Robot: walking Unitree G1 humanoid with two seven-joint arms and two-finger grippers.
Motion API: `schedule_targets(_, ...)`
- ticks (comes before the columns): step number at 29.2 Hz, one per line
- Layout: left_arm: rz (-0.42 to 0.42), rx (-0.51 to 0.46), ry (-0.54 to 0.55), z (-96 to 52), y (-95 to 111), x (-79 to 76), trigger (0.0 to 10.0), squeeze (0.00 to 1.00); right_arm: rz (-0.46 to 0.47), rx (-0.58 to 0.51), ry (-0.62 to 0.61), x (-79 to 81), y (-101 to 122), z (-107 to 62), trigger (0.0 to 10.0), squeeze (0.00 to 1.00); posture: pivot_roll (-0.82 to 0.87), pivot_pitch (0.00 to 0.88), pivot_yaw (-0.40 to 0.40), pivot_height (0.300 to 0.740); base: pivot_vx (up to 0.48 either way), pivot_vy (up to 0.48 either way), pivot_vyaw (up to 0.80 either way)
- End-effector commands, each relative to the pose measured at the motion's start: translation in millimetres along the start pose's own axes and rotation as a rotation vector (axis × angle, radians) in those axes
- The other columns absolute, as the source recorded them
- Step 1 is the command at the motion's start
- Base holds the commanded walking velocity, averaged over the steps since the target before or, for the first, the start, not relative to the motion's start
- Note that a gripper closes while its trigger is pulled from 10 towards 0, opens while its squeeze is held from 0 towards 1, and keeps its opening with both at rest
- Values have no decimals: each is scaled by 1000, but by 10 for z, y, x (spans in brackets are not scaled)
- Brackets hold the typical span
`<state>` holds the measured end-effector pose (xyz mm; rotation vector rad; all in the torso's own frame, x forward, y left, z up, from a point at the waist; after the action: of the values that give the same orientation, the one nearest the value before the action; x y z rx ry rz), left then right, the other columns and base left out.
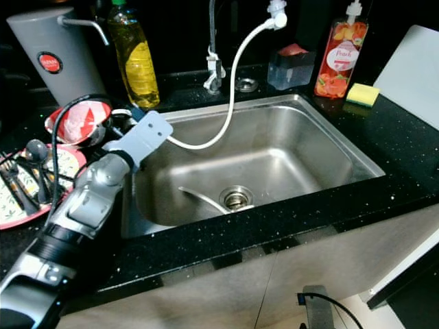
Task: Kitchen organization
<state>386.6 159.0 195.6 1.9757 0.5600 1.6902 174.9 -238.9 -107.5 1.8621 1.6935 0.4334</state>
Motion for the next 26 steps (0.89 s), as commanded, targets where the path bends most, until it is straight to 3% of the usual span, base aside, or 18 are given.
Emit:
schedule_targets(1,8,0,-1,-8,27,-7,10000,0,-7,-2,1,-18,-2,-3,10000,0,16,0,-19,740,0,0,0)
schedule_targets(11,12,9,-7,24,11,-17,10000,0,-5,-22,-5,-52,106,22,10000,0,21,0,-18,740,0,0,0)
schedule_targets(20,4,22,-11,37,-3,-26,10000,0,-9,-5,-6,-60,38,8,10000,0,32,0,-22,740,0,0,0)
schedule_targets(21,-8,-87,-4,50,148,27,10000,0,-2,-4,-8,-69,32,6,10000,0,26,0,-22,740,0,0,0)
schedule_targets(23,-15,-132,2,48,209,51,10000,0,2,-4,-10,-72,31,5,10000,0,26,0,-22,740,0,0,0)
schedule_targets(24,-60,-178,42,34,286,115,10000,0,8,-4,-15,-90,29,4,10000,0,24,0,-23,740,0,0,0)
schedule_targets(25,-168,-205,133,13,344,251,10000,0,13,-1,-23,-121,16,-1,10000,0,24,0,-24,740,0,0,0)
schedule_targets(26,-168,-205,133,13,344,251,10000,0,13,-1,-23,-121,16,-1,10000,0,24,0,-24,740,0,0,0)
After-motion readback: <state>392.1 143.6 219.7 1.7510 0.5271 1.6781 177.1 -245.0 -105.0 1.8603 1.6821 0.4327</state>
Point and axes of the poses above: a point about 5 cm out from each wrist's last joint towards the gripper, its own z axis pointing out of the wrist towards the gripper, its own y axis along the axis of the wrist's last joint, x = y × z, the point moved 3 cm from there along z, pointing out of the wrist towards the gripper, and after that the axes turned 5 degrees about z, right-handed, at the moved point
